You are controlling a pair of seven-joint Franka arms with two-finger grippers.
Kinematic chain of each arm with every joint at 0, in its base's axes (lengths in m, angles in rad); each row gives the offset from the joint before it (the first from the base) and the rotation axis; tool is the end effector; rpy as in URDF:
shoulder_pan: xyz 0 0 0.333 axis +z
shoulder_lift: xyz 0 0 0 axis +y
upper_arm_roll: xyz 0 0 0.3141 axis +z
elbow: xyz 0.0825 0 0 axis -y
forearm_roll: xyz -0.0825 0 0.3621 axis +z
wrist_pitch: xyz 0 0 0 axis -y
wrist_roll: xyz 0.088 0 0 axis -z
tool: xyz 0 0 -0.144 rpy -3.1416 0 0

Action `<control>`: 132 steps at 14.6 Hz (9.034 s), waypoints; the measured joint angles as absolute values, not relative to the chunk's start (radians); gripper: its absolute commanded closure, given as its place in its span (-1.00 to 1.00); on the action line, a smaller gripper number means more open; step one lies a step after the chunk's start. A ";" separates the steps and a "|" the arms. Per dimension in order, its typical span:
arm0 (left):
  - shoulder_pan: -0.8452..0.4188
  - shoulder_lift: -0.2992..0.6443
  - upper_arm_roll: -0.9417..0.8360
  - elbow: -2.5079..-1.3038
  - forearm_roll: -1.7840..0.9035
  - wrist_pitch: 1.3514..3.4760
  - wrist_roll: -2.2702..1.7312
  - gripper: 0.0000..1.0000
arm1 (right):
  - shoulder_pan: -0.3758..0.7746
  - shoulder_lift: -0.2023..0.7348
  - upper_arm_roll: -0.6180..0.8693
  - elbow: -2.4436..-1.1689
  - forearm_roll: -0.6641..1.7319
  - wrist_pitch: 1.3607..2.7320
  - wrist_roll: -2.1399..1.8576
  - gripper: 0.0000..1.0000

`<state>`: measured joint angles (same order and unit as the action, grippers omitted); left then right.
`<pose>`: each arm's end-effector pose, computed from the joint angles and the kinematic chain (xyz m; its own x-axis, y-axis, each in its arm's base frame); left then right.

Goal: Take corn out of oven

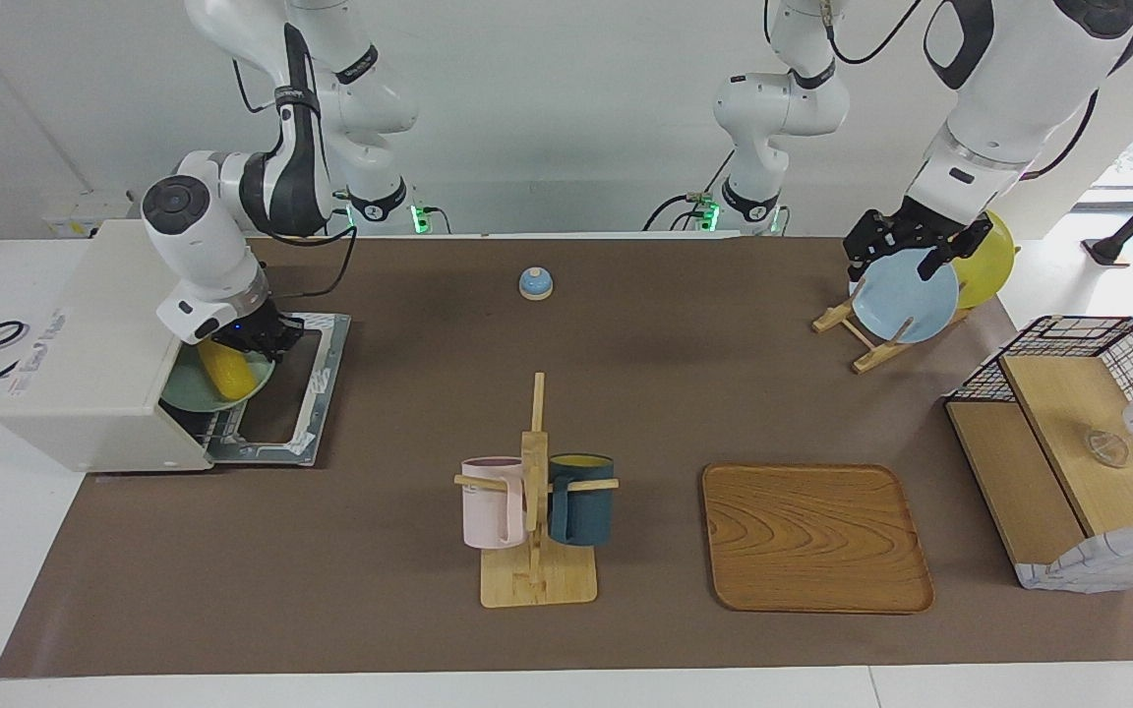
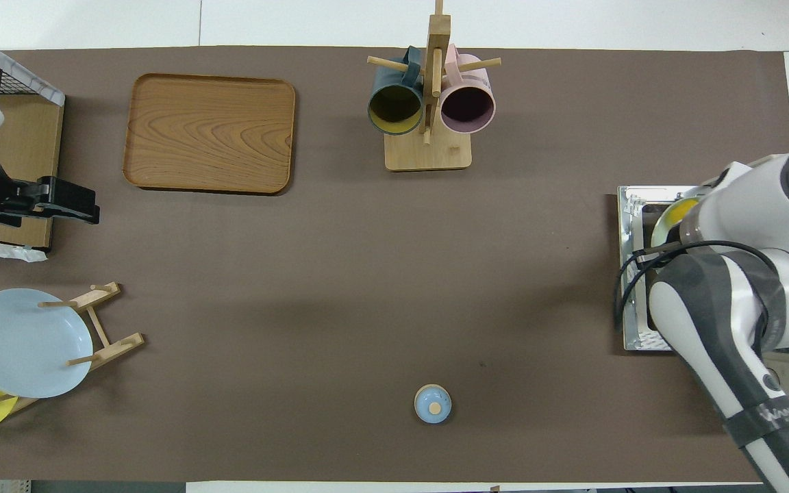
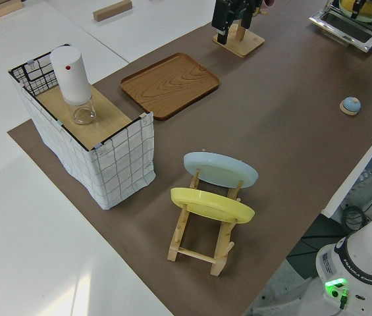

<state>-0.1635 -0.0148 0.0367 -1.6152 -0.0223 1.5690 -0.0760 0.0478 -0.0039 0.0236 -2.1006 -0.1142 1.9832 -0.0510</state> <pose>0.5211 -0.0695 0.5734 0.9982 -0.0508 -0.0330 -0.0501 -0.9985 0.0204 0.5068 0.0252 0.3845 0.9787 0.1665 -0.1204 0.1781 -0.9797 0.0926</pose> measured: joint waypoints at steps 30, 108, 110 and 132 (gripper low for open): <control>-0.157 -0.024 0.019 -1.677 -0.022 1.639 -0.079 -1.00 | 0.416 0.310 0.014 -1.757 -0.076 1.961 0.689 1.00; -0.208 0.732 0.054 -1.339 -0.065 2.301 -0.225 1.00 | 0.018 -0.030 -0.015 -1.677 0.017 1.569 -0.140 -1.00; -0.208 0.732 0.053 -1.338 -0.065 2.301 -0.206 0.34 | 0.017 -0.030 -0.017 -1.677 0.017 1.568 -0.138 -1.00; -0.171 0.184 0.080 -1.348 -0.058 1.526 -0.193 -1.00 | 0.025 -0.030 -0.018 -1.670 0.017 1.568 -0.138 -1.00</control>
<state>-0.1707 0.1840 0.0800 -1.3481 -0.0585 1.5262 -0.1928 0.0249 -0.0296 -0.0175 -1.6701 0.0170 1.5677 -0.1382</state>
